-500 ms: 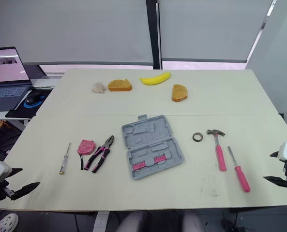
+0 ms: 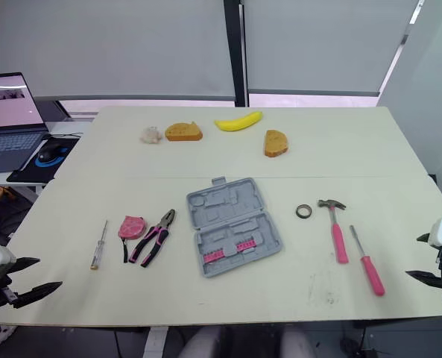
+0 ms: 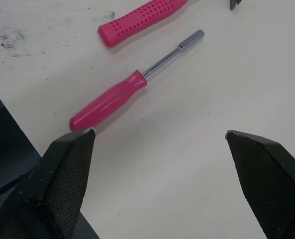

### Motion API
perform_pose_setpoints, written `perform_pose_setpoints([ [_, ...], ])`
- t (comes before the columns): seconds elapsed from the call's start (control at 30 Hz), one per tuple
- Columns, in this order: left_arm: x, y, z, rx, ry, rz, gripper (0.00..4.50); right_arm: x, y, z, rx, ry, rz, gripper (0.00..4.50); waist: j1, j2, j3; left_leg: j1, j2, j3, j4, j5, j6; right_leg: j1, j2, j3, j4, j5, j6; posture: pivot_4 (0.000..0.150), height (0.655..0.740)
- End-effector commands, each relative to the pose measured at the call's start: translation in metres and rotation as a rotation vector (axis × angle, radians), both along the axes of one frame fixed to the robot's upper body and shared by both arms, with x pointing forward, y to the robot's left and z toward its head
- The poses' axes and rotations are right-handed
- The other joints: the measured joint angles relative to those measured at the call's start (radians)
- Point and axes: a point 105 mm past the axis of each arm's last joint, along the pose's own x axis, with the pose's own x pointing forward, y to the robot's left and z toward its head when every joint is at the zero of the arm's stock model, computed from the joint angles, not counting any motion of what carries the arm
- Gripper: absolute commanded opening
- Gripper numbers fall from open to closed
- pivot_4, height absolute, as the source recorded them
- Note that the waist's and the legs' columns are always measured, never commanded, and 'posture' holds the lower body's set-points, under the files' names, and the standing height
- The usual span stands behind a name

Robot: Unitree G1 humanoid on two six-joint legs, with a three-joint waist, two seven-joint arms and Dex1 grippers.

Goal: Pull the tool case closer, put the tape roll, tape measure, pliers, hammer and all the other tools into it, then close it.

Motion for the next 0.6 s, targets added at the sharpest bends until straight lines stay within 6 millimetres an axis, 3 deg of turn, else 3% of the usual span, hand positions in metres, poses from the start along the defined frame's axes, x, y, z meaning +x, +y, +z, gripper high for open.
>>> perform_pose_setpoints([
  [0.03, 0.0003, 0.0058, 0.0094, 0.039, -0.024, -0.006, 4.50, 0.0036, 0.0023, 0.0095, 0.003, -0.044, 0.004, 4.46, 0.001, 0.000, 0.000, 0.000, 0.000, 0.000, 0.000, 0.000, 0.000, 0.000, 0.000, 0.000, 0.000, 0.000, 0.000, 0.150, 0.7400],
  [0.6, -0.0043, 0.0018, 0.0091, -0.006, -0.047, 0.013, 4.50, 0.0026, 0.0032, 0.0076, 0.000, -0.051, 0.003, 4.46, 0.002, 0.000, 0.000, 0.000, 0.000, 0.000, 0.000, 0.000, 0.000, 0.000, 0.000, 0.001, 0.000, 0.000, 0.000, 0.150, 0.7400],
])
